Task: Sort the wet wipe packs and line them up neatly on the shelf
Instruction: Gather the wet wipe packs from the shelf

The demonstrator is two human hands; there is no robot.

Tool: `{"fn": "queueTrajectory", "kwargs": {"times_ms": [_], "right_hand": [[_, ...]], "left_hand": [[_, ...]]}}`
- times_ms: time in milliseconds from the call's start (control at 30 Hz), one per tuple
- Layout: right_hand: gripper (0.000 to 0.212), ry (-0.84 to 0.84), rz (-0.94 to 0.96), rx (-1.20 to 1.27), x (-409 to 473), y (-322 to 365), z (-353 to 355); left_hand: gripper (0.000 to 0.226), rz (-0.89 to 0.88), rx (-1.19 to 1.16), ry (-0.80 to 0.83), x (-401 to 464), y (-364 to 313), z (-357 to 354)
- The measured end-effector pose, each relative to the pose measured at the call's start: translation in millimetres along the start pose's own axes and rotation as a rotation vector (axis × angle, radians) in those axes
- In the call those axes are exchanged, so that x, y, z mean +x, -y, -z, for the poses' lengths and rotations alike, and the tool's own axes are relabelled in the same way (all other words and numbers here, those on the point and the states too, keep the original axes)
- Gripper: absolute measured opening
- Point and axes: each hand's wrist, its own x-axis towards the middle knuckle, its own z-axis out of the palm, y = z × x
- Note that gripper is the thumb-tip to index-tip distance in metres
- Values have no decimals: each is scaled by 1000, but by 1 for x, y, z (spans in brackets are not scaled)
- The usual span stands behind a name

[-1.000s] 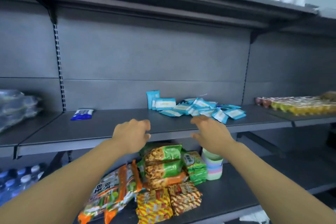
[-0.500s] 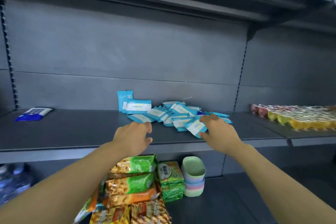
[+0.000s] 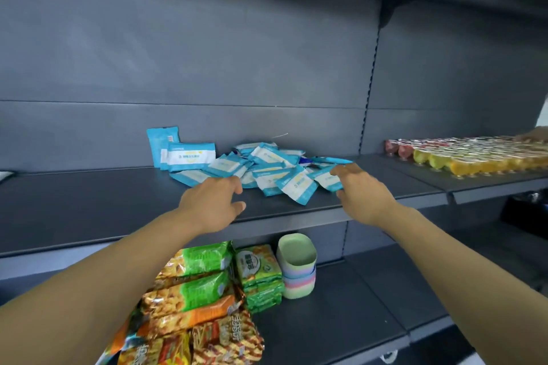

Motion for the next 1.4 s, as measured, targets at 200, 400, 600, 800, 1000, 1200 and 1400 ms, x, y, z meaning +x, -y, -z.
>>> {"fn": "queueTrajectory", "kwargs": {"times_ms": [200, 400, 600, 800, 1000, 1200, 1400], "right_hand": [[50, -9, -50, -32, 30, -37, -6], [60, 26, 48, 41, 96, -75, -22], [70, 312, 297, 61, 167, -102, -45], [74, 531, 441, 51, 202, -109, -53], [52, 562, 474, 144, 216, -123, -54], [26, 396, 575, 306, 215, -120, -47], [20, 402, 673, 507, 205, -82, -35]], "left_hand": [[37, 7, -52, -16, 34, -22, -15], [37, 97, -63, -65, 80, -53, -39], [51, 288, -129, -33, 121, -84, -69], [60, 412, -214, 62, 149, -104, -77], [60, 433, -132, 98, 151, -82, -56], [53, 408, -69, 172, 153, -58, -48], [84, 473, -6, 199, 155, -44, -48]]}}
